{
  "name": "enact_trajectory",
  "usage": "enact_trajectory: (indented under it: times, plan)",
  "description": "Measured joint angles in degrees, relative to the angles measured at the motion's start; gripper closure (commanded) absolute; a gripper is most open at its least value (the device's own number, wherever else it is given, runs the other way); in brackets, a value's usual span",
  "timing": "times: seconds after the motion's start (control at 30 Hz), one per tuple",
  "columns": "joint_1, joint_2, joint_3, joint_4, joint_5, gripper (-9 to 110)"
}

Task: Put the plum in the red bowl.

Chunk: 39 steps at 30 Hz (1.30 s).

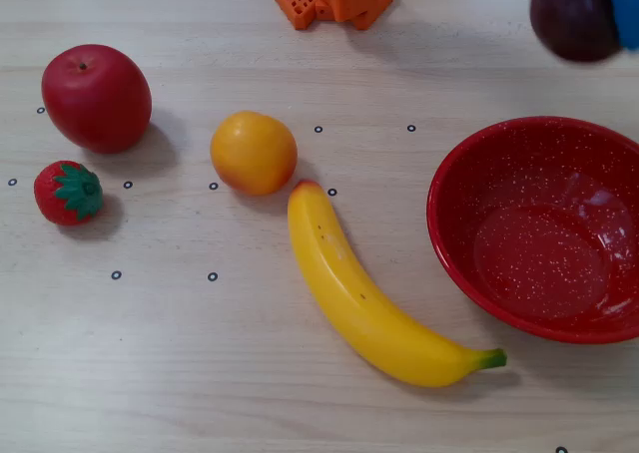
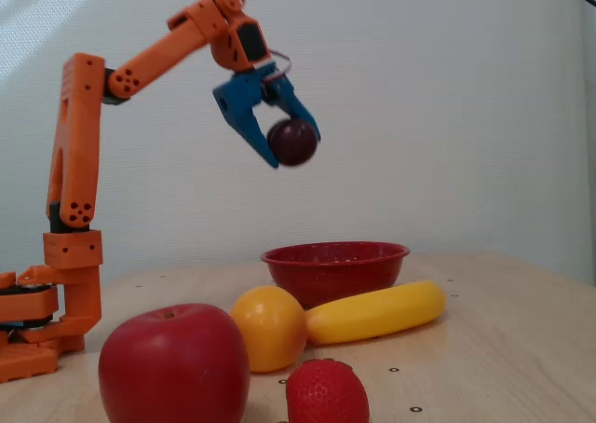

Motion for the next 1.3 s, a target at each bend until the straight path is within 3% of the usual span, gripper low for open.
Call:
enact_trajectory:
  times: [0.23,0.33,0.53,0.77,1.13,1.3]
  plan:
    - [0.09,-16.70,-1.23,-0.88,-0.53,101]
    - [0.09,-24.43,-6.24,-2.72,4.57,66]
    - [-0.35,-26.46,-8.53,-2.37,7.73,58]
    - [-0.35,-26.46,-9.58,-2.37,7.82,65]
    - [-7.03,-16.17,-7.03,-2.72,7.73,101]
    - [-8.79,-4.48,0.70,-2.72,6.77,101]
